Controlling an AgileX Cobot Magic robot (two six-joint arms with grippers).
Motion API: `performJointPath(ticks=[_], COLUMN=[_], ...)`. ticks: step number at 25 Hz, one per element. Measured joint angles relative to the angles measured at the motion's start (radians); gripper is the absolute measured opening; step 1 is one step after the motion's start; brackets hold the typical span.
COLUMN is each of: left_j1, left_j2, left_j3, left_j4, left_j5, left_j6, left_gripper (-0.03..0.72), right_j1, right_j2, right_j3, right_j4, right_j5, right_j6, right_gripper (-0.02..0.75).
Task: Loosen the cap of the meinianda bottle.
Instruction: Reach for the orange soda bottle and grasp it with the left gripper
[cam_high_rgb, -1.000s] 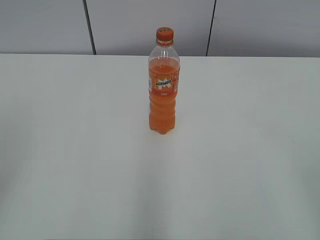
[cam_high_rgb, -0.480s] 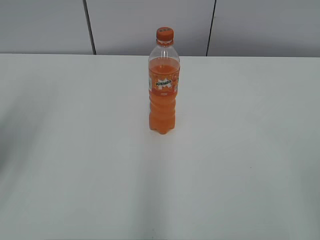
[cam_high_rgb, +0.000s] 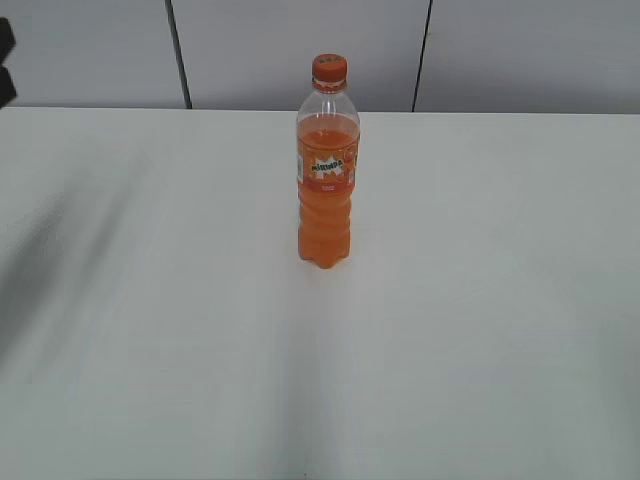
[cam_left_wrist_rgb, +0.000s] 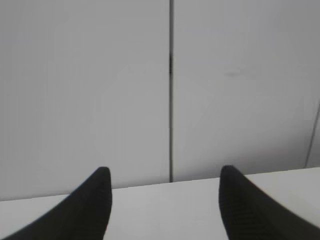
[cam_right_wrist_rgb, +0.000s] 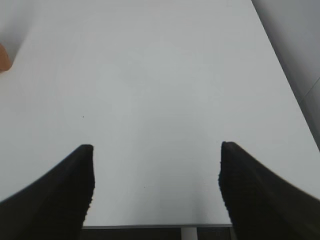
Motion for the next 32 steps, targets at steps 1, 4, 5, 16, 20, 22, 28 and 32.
performJointPath(ticks=[1, 4, 5, 16, 20, 22, 28, 32], left_j1=[0.0, 0.0, 0.0, 0.041, 0.043, 0.043, 0.045, 0.045], left_j2=[0.024, 0.109, 0.131, 0.39, 0.467, 0.503, 0.636, 0.726], left_j3=[-0.001, -0.02, -0.032, -0.23, -0.306, -0.345, -0.451, -0.509], left_j4=[0.053, 0.195, 0.238, 0.781, 0.983, 1.048, 1.263, 1.341], left_j5=[-0.019, -0.039, -0.042, -0.184, -0.254, -0.282, -0.401, -0.464], left_j6=[-0.033, -0.11, -0.133, -0.516, -0.583, -0.595, -0.627, -0.633], left_gripper=[0.426, 0.426, 0.426, 0.426, 0.426, 0.426, 0.426, 0.448], right_j1=[0.0, 0.0, 0.0, 0.0, 0.0, 0.0, 0.0, 0.0], right_j2=[0.0, 0.0, 0.0, 0.0, 0.0, 0.0, 0.0, 0.0], right_j3=[0.0, 0.0, 0.0, 0.0, 0.0, 0.0, 0.0, 0.0], right_j4=[0.0, 0.0, 0.0, 0.0, 0.0, 0.0, 0.0, 0.0], right_j5=[0.0, 0.0, 0.0, 0.0, 0.0, 0.0, 0.0, 0.0], right_j6=[0.0, 0.0, 0.0, 0.0, 0.0, 0.0, 0.0, 0.0], right_gripper=[0.583, 0.583, 0.583, 0.583, 0.583, 0.583, 0.583, 0.583])
